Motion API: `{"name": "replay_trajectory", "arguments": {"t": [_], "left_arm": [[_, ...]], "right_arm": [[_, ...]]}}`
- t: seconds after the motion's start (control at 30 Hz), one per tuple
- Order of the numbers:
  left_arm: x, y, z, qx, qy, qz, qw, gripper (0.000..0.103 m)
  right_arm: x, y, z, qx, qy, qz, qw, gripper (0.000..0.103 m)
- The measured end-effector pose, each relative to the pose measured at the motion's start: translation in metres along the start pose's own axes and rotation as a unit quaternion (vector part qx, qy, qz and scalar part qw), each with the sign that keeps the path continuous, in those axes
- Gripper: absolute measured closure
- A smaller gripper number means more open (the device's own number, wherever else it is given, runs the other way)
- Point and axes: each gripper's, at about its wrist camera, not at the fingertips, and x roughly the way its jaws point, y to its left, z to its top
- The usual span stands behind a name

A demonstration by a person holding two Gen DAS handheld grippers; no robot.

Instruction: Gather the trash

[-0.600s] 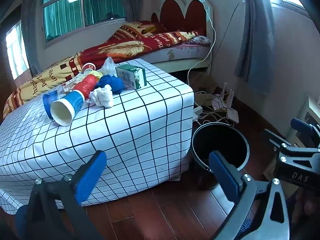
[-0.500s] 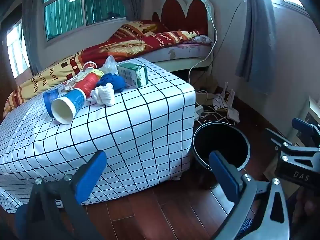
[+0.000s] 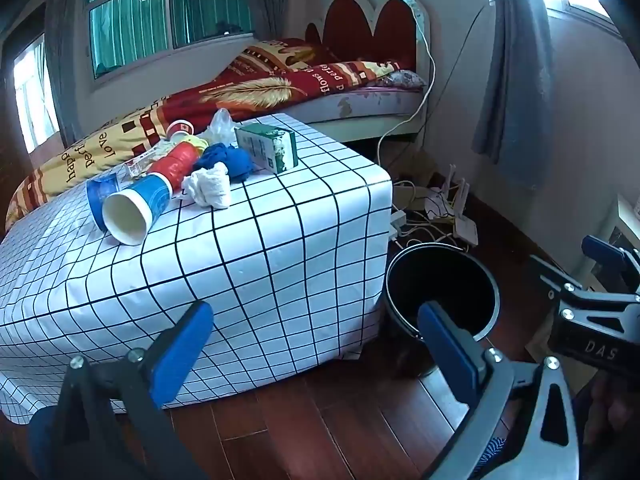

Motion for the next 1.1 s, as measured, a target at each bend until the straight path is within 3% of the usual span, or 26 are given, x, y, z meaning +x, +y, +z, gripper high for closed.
{"name": "replay_trajectory", "arguments": {"t": [1.1], "left_arm": [[0.011, -0.005, -0.001, 0.004, 0.009, -0.003, 0.9999, 0.0]], "right_arm": [[0.002, -0.001, 0.001, 0.0, -0.001, 0.002, 1.0, 0.0]]}}
